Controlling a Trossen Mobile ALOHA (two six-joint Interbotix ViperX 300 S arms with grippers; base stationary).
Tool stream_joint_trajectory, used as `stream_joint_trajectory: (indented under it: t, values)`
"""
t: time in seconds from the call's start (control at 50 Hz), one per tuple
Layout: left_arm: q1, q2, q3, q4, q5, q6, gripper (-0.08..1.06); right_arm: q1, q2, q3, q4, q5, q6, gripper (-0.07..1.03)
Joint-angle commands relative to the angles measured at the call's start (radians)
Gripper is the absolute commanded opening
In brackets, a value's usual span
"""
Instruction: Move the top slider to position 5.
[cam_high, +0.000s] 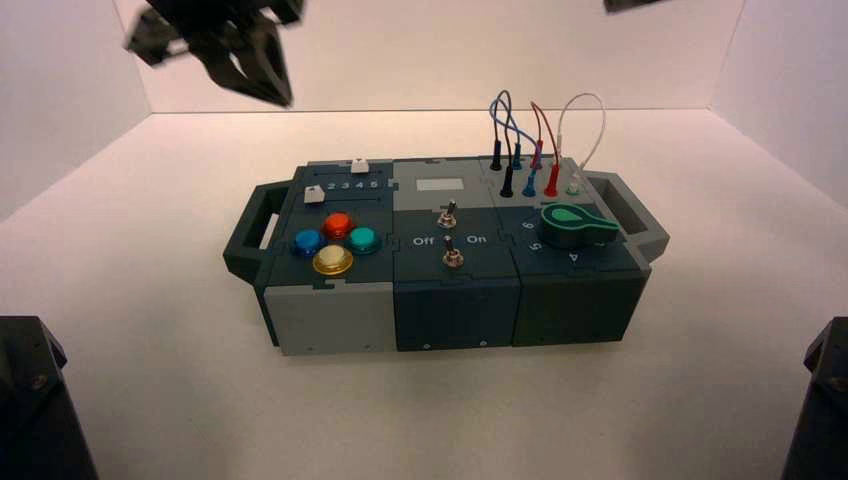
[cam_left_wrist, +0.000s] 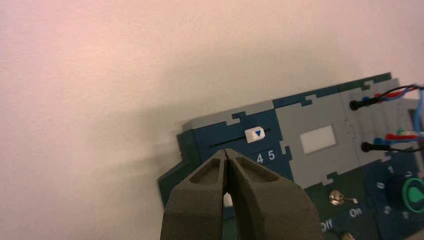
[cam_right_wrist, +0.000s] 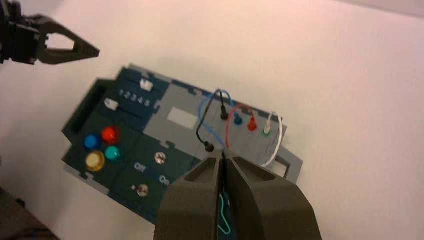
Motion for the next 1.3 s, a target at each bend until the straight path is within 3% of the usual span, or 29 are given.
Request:
stream_joint_trajectory:
  t: [0.02,0.26,0.42,0.68,0.9,1.12,1.3]
  values:
    - [-0.020,0.028,-0.021,-0.002,-0.054,0.002,-0.03,0.006,0.025,-0.034,0.003,-0.009,-0.008,-0.02]
    - [-0.028,0.126,-0.074,-0.002,-0.077,0.002,-0.03,0.008,0.044,-0.021,0.005,-0.071,-0.008,-0.02]
    - [-0.037,0.172,-0.103,-0.002,-0.077,0.002,-0.03,0.009,0.044,-0.023,0.003,-0.071,-0.009,-0.02]
    - [-0.048,0.207,-0.121,-0.002,-0.077,0.002,-0.03,0.103,0.054,-0.026,0.006,-0.071,-0.011,-0.02]
    - [-0.051,0.207,-0.123,-0.002,-0.072,0.002,-0.03,0.120,0.114,-0.043,0.006,-0.012,-0.012,-0.02]
    - [-0.064,0.207,-0.126,-0.002,-0.060,0.000,-0.03,0.127,0.160,-0.071,0.006,0.008,-0.038,-0.02]
    - [-0.064,0.207,-0.126,-0.002,-0.060,0.000,-0.03,0.160,0.173,-0.089,0.008,0.017,-0.038,-0.02]
